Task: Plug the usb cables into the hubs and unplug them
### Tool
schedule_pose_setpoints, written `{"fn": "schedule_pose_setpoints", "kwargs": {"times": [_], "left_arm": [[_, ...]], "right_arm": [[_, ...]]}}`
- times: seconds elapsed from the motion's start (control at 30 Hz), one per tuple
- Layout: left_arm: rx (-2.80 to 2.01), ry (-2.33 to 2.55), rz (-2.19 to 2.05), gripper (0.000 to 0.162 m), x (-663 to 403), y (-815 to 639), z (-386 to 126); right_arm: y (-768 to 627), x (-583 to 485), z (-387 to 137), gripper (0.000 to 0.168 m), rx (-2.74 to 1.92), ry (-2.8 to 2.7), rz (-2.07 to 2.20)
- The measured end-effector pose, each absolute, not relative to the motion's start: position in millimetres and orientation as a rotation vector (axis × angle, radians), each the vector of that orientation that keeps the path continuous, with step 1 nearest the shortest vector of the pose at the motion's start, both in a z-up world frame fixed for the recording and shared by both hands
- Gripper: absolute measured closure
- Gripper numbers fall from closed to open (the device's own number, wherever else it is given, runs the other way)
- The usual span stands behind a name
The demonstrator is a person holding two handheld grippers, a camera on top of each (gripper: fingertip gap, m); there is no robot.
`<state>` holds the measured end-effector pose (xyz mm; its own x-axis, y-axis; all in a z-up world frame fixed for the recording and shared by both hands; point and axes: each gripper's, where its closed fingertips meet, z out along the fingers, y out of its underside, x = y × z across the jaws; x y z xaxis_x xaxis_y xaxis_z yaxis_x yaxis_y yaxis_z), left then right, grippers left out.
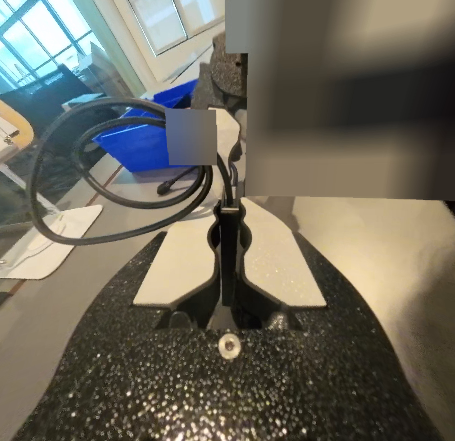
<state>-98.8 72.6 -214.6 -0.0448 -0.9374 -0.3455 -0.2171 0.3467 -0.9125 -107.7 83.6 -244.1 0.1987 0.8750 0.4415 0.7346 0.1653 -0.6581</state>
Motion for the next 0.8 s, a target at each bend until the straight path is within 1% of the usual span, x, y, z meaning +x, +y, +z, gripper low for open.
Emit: {"fn": "schedule_pose_setpoints", "kwargs": {"times": [0.1, 0.17, 0.3, 0.47, 0.53, 0.6, 0.63, 0.67, 0.7, 0.73, 0.77, 0.8], "left_arm": [[-1.071, 1.443, -1.066, 0.152, -107, 63, -196], [-1.085, 1.421, -1.177, 0.153, -110, 61, -193], [-1.080, 1.460, -1.138, 0.153, -111, 62, -196], [-0.984, 1.680, -0.723, 0.152, -112, 60, -215], [-0.970, 1.713, -0.652, 0.152, -114, 61, -220], [-0.973, 1.697, -0.701, 0.152, -117, 60, -216], [-0.988, 1.701, -0.656, 0.152, -121, 66, -217], [-1.017, 1.695, -0.523, 0.152, -131, 84, -221], [-1.034, 1.651, -0.544, 0.152, -140, 93, -216], [-1.038, 1.572, -0.723, 0.153, -143, 88, -202], [-1.038, 1.531, -0.810, 0.152, -142, 85, -193], [-1.048, 1.547, -0.754, 0.152, -138, 89, -196]], "right_arm": [[68, -116, -225, 0.159, -1.570, -1.484, 0.527], [64, -119, -222, 0.159, -1.578, -1.459, 0.640], [67, -119, -224, 0.159, -1.594, -1.478, 0.555], [71, -116, -241, 0.160, -1.626, -1.615, 0.129], [73, -116, -244, 0.159, -1.613, -1.643, 0.010], [71, -118, -240, 0.159, -1.602, -1.624, 0.069], [75, -110, -241, 0.160, -1.626, -1.620, 0.029], [87, -88, -245, 0.159, -1.685, -1.601, -0.121], [90, -80, -244, 0.160, -1.687, -1.567, -0.096], [84, -92, -234, 0.160, -1.641, -1.524, 0.075], [84, -99, -228, 0.160, -1.630, -1.514, 0.112], [88, -100, -230, 0.160, -1.626, -1.528, 0.051]]}}
